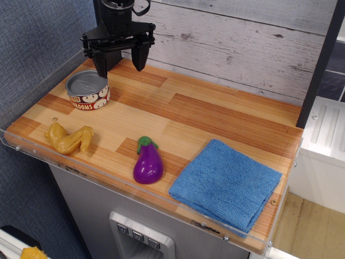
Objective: Place the chicken wing behind the eggplant and towel
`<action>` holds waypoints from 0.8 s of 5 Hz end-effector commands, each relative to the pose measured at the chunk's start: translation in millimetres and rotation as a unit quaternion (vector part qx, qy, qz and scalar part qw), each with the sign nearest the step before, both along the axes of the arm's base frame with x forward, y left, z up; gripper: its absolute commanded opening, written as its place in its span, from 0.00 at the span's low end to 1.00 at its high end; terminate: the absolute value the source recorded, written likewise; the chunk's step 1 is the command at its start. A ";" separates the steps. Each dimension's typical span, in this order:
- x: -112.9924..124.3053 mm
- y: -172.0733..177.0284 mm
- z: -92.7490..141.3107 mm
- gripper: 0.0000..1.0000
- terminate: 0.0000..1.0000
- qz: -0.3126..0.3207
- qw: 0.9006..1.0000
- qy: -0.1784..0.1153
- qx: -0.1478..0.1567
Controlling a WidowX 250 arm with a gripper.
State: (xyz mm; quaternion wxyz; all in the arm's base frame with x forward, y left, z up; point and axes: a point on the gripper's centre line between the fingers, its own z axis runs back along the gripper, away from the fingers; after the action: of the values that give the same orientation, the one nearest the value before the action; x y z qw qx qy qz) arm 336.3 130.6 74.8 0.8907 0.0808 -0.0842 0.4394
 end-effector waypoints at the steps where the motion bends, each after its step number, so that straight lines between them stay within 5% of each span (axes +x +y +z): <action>1: -67.1 24.7 6.9 1.00 0.00 0.036 0.999 -0.004 -0.015; 3: -91.9 51.9 -16.8 1.00 0.00 0.034 0.998 -0.041 -0.041; 4: -89.2 59.6 -26.2 1.00 0.00 0.046 0.998 -0.036 -0.040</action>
State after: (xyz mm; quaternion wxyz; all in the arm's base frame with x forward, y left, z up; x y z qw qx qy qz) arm 241.5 184.6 38.4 0.8711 0.0291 -0.0740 0.4847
